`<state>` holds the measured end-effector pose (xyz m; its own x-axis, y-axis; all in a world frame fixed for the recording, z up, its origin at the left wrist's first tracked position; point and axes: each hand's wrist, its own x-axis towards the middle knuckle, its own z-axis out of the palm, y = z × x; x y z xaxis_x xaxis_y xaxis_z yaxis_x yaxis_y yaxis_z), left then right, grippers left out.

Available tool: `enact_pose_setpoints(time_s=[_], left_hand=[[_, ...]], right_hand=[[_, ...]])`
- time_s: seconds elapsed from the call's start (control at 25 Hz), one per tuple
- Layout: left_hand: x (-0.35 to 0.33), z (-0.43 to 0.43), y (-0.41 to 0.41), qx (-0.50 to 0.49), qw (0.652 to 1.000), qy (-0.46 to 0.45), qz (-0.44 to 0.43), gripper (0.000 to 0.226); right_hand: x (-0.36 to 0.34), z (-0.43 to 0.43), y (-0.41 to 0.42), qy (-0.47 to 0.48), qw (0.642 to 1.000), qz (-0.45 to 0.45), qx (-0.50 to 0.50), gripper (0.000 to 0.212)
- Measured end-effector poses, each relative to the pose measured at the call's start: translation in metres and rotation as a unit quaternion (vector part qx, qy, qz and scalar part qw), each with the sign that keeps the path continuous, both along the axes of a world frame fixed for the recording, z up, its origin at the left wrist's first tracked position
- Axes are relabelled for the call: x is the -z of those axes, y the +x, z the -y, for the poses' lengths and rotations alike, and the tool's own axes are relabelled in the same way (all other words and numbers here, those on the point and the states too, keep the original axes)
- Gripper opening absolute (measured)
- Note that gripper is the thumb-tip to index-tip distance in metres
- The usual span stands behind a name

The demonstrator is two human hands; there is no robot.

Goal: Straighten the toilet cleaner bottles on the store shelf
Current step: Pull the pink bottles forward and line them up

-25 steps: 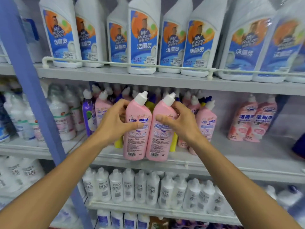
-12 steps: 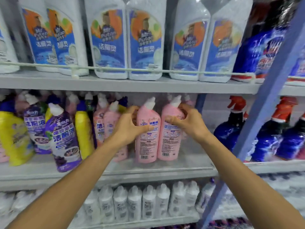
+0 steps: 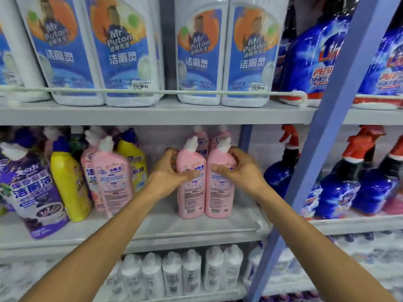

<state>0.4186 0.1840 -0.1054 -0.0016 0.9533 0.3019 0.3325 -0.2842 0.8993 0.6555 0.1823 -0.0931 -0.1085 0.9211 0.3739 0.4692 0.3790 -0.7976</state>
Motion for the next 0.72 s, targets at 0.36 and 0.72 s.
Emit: enact_pose_setpoints(time_s=[0.36,0.72], left_hand=[[-0.023,-0.001,0.006,0.003,0.997,0.067,-0.048,0.039],[-0.034,-0.014,0.001,0.122,0.992,-0.011,-0.026,0.035]], right_hand=[[-0.004,0.004,-0.009,0.027,0.987,0.094,0.129,0.071],[-0.031,-0.008,-0.005,0.021,0.999,-0.028,0.008,0.029]])
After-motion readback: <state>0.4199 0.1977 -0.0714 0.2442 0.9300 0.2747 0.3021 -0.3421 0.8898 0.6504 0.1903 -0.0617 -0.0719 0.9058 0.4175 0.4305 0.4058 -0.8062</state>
